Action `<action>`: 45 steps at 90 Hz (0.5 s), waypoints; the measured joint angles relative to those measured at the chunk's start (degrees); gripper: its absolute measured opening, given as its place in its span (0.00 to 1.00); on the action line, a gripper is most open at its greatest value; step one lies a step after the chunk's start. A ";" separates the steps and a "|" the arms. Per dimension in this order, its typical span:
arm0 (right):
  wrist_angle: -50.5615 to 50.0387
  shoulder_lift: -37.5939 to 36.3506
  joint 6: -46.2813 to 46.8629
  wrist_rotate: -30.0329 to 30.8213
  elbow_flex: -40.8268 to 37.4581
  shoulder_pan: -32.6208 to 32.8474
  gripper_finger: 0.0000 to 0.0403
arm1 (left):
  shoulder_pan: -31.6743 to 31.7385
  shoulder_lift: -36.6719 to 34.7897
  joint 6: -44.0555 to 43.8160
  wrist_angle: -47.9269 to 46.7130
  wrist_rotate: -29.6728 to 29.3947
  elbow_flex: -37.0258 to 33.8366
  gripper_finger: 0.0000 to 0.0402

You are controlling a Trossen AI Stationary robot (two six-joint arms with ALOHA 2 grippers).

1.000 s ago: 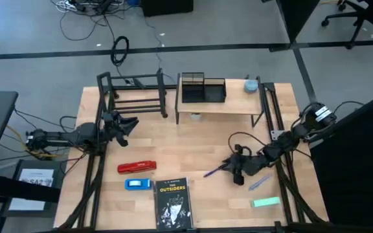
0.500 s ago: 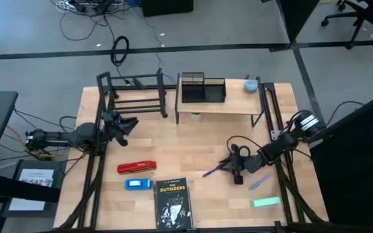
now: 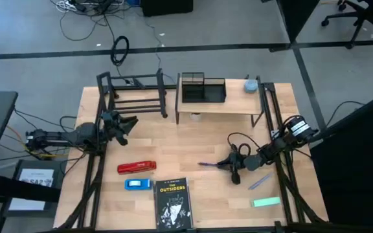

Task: Stock shelves
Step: Put the blue pen into the pen holder of the black desk organizer

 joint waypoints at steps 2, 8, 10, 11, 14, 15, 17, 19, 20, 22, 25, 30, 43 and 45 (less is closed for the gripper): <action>-0.60 -1.05 0.31 -0.10 -0.02 -0.07 0.04 | 0.00 -0.02 -0.18 0.03 0.57 0.00 0.19; -2.63 -5.13 0.81 -1.22 -0.17 -0.76 0.01 | 0.00 0.01 -0.22 0.15 2.21 0.00 0.19; -3.28 -6.56 0.80 -1.21 -0.16 -0.96 0.01 | 0.00 0.01 -0.24 0.18 2.71 0.00 0.19; -3.50 -7.33 0.81 -1.23 -0.10 -1.14 0.01 | 0.00 0.01 -0.24 0.19 2.91 0.00 0.19; -4.25 -9.73 0.82 -0.92 0.30 -1.67 0.01 | 0.00 0.00 -0.24 0.25 3.77 0.00 0.19; -4.61 -10.61 0.82 -0.77 0.51 -1.84 0.01 | 0.00 -0.01 -0.24 0.30 4.00 0.00 0.19; -5.60 -12.39 0.80 -0.60 0.96 -2.23 0.01 | 0.00 0.01 -0.24 0.34 4.23 0.00 0.19; -6.97 -14.06 0.76 -0.46 1.38 -2.64 0.01 | 0.00 -0.01 -0.24 0.31 4.49 0.00 0.19; -7.88 -14.89 0.73 -0.35 1.65 -2.84 0.01 | 0.00 -0.01 -0.25 0.26 4.57 0.00 0.19; -10.11 -16.58 0.63 -0.25 2.32 -3.26 0.01 | 0.00 -0.02 -0.24 0.26 4.61 0.00 0.19; -14.09 -19.15 0.41 -0.23 3.59 -3.80 0.01 | 0.00 0.01 -0.24 0.28 4.65 0.00 0.19; -22.01 -23.67 -0.16 -0.18 6.59 -4.74 0.01 | 0.00 -0.02 -0.26 0.28 4.71 0.00 0.19; -49.57 -33.60 -3.93 -0.23 18.50 -7.73 0.01 | 0.00 0.01 -0.26 0.23 4.71 0.00 0.19; -54.50 -34.67 -4.53 -0.21 20.83 -8.34 0.01 | 0.00 0.01 -0.26 0.23 4.71 0.00 0.19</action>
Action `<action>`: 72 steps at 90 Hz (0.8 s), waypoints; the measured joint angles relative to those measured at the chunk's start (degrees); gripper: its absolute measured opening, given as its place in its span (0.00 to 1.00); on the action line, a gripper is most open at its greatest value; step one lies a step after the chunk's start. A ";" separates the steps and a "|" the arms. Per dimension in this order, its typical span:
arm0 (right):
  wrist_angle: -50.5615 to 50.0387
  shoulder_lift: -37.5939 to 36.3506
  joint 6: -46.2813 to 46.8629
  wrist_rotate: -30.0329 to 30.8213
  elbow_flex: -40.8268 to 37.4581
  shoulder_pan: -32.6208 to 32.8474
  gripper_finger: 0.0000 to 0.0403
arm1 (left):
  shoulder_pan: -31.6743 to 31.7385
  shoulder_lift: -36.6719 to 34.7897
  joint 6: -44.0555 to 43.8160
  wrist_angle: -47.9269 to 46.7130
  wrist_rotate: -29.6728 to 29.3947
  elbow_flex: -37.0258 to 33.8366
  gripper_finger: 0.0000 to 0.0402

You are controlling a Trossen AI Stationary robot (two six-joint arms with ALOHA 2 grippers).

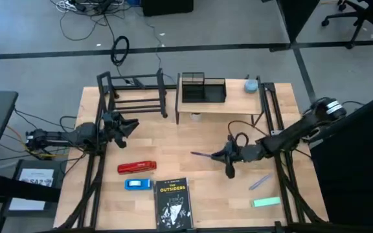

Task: Stock shelves
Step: Put the blue pen into the pen holder of the black desk organizer

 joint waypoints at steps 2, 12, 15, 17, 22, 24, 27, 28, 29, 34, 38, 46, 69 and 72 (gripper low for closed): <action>-4.17 -0.97 -0.72 -0.04 2.43 -0.65 0.01 | 0.00 0.00 0.00 0.02 0.00 0.00 0.19; -24.70 -3.47 -5.28 -0.97 16.21 -4.40 0.01 | 0.00 0.00 0.05 -0.03 0.00 0.00 0.19; -30.31 -3.44 -7.32 -1.15 20.67 -5.57 0.01 | 0.00 0.00 0.06 -0.07 0.00 0.00 0.19; -33.81 -3.35 -8.95 -1.28 23.55 -6.45 0.01 | 0.00 0.00 0.07 -0.09 0.00 0.00 0.19; -41.04 -2.38 -13.55 -1.36 30.99 -9.01 0.01 | 0.00 0.00 0.08 -0.44 -0.02 0.00 0.19; -43.11 -1.82 -15.49 -1.38 33.98 -10.18 0.01 | 0.00 0.00 0.07 -0.64 -0.02 0.00 0.19; -46.56 -0.79 -18.37 -1.42 38.40 -12.04 0.01 | 0.00 0.00 0.09 -0.92 0.00 0.00 0.19; -47.86 -0.37 -19.32 -1.40 39.88 -12.68 0.01 | 0.00 0.02 0.09 -1.02 0.00 0.00 0.19; -49.09 0.05 -20.33 -1.37 41.27 -13.35 0.01 | 0.00 0.06 0.09 -1.10 0.00 0.00 0.19; -53.69 2.58 -25.56 -1.40 48.39 -17.03 0.01 | 0.00 0.32 0.10 -1.23 -0.01 0.00 0.19; -56.68 5.13 -30.08 -1.54 54.10 -20.14 0.01 | 0.00 0.38 0.11 -1.39 0.00 0.00 0.19; -63.17 10.50 -39.22 -1.81 64.49 -26.38 0.01 | 0.00 0.88 0.06 -1.25 0.00 0.00 0.19; -75.82 25.18 -68.16 -0.13 85.66 -39.12 0.01 | 0.00 2.82 0.02 -1.11 0.04 0.00 0.19; -76.62 26.53 -72.10 1.51 87.08 -40.00 0.01 | 0.00 3.15 0.00 -1.09 0.04 0.00 0.19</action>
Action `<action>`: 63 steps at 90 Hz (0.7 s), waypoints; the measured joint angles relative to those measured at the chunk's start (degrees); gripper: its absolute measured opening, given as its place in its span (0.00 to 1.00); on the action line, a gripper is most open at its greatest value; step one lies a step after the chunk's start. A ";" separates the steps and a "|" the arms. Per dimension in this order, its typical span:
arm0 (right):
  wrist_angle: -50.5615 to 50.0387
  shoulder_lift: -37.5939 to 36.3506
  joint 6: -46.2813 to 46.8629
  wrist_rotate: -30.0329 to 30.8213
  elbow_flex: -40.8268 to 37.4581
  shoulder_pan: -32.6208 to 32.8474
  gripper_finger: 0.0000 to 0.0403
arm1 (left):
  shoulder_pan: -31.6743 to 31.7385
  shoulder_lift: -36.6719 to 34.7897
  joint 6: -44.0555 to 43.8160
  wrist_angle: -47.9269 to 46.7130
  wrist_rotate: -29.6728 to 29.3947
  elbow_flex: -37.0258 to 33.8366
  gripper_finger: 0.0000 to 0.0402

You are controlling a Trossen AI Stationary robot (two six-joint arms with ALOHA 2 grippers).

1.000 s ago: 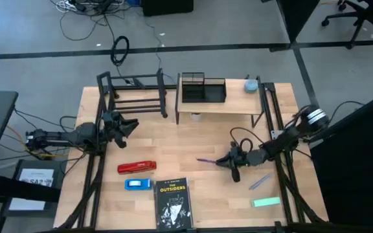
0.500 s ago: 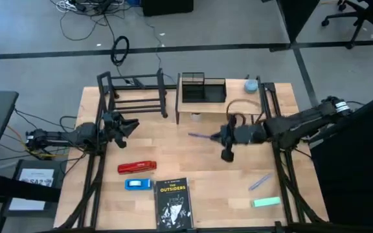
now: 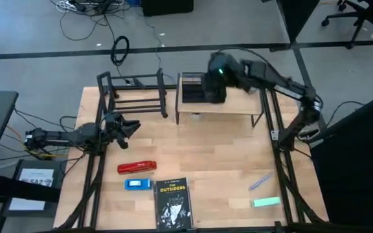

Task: Stock shelves
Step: Put the blue pen into the pen holder of the black desk organizer

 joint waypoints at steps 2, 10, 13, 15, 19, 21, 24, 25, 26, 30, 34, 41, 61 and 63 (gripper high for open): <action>-0.29 0.75 -2.64 0.98 0.74 -0.50 0.01 | 0.00 0.24 0.00 0.02 0.02 0.00 0.19; -0.92 2.91 -12.72 5.49 1.90 -1.54 0.02 | 0.00 1.09 -1.15 0.26 0.00 0.00 0.19; -0.53 3.44 -15.72 6.91 1.93 -1.81 0.02 | 0.00 1.42 -1.31 0.35 0.02 0.00 0.19; -0.36 3.78 -17.68 7.50 1.95 -1.94 0.02 | 0.00 1.64 -1.32 0.33 0.00 0.00 0.19; -0.47 4.25 -20.99 7.78 1.95 -2.22 0.02 | 0.00 2.08 -1.33 0.29 0.02 0.00 0.19; -0.65 4.48 -22.33 7.73 1.95 -2.27 0.02 | 0.00 2.25 -1.33 0.28 0.00 0.00 0.19; -0.93 4.68 -23.75 7.71 1.95 -2.33 0.02 | 0.00 2.52 -1.40 0.32 0.00 0.00 0.19; -1.06 4.71 -24.18 7.66 1.95 -2.35 0.02 | 0.00 2.57 -1.44 0.32 0.01 0.00 0.19; -1.18 4.73 -24.52 7.63 1.95 -2.36 0.02 | 0.00 2.64 -1.47 0.33 0.01 0.00 0.19; -1.60 4.77 -25.62 7.65 1.95 -2.32 0.02 | 0.00 3.00 -1.51 0.43 0.00 0.00 0.19; -1.68 4.69 -26.28 7.65 1.96 -1.93 0.02 | 0.00 3.24 -1.54 0.52 0.01 0.00 0.19; -2.15 4.34 -26.84 7.12 1.97 -1.17 0.02 | 0.00 3.49 -1.64 0.53 0.00 0.00 0.19; -6.75 4.38 -27.70 4.01 2.01 -0.23 0.02 | 0.00 3.58 -1.64 0.99 -0.02 0.00 0.19; -6.99 4.46 -27.75 4.02 2.01 -0.50 0.02 | 0.00 3.60 -1.64 1.01 -0.02 0.00 0.19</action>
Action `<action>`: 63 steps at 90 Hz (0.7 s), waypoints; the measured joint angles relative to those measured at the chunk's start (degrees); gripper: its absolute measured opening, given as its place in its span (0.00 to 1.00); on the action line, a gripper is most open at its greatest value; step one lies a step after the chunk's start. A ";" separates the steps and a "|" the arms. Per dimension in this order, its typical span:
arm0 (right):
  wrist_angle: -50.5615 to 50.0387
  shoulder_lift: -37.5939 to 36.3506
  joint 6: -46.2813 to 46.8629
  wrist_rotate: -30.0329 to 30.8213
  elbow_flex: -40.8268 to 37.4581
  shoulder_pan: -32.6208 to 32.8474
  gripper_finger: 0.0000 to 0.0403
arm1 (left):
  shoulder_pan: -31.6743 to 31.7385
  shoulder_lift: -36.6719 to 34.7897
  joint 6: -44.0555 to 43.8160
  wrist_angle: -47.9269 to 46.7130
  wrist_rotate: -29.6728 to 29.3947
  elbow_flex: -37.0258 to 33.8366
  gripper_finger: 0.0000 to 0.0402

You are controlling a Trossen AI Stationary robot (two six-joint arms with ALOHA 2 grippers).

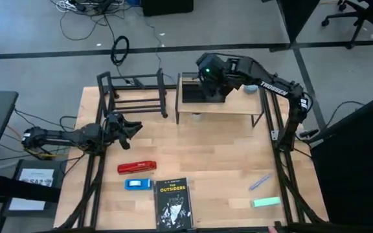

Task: Stock shelves
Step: Put the blue pen into the pen holder of the black desk organizer

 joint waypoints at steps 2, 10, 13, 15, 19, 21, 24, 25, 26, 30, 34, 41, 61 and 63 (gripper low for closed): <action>-0.24 0.08 0.00 -0.07 0.00 -0.37 0.02 | 0.00 0.00 0.01 0.00 0.00 0.00 0.19; -0.44 0.17 0.17 -0.21 -0.02 -2.22 0.02 | 0.00 -0.02 0.00 0.11 0.00 0.00 0.19; -0.20 0.17 0.17 -0.21 -0.02 -2.88 0.03 | 0.00 -0.02 0.00 0.11 0.00 0.00 0.19; -0.11 0.17 0.16 -0.20 -0.02 -3.21 0.03 | 0.00 -0.01 0.01 0.09 0.00 0.00 0.19; 0.11 0.17 0.19 -0.47 -0.02 -4.00 0.03 | 0.00 -0.02 0.02 0.09 0.00 0.00 0.19; 0.23 0.17 0.24 -0.69 -0.02 -4.28 0.03 | 0.00 -0.02 0.02 0.11 0.00 0.00 0.19; 0.25 0.17 0.33 -1.28 -0.02 -4.78 0.03 | -0.02 -0.02 0.02 0.15 -0.02 0.00 0.19; 0.25 0.17 0.37 -1.56 -0.02 -4.87 0.03 | -0.01 -0.02 0.02 0.15 -0.02 0.00 0.19; 0.26 0.17 0.41 -1.86 -0.02 -4.96 0.03 | 0.00 -0.02 0.02 0.15 -0.02 0.00 0.19; 0.25 0.17 0.66 -3.28 -0.02 -5.34 0.03 | 0.00 -0.02 0.02 0.12 0.00 0.00 0.19; 0.30 0.17 0.75 -4.66 -0.02 -5.61 0.03 | 0.00 -0.02 0.02 0.13 -0.01 0.00 0.19; 0.55 0.17 0.81 -5.41 -0.02 -5.72 0.04 | 0.00 -0.02 0.02 0.14 -0.02 0.00 0.19; 4.38 0.17 0.79 -6.17 -0.02 -5.55 0.05 | 0.00 -0.02 0.05 0.13 -0.26 0.00 0.19; 4.73 0.17 0.76 -6.20 -0.02 -5.55 0.06 | -0.02 -0.02 0.07 0.13 -0.26 0.00 0.19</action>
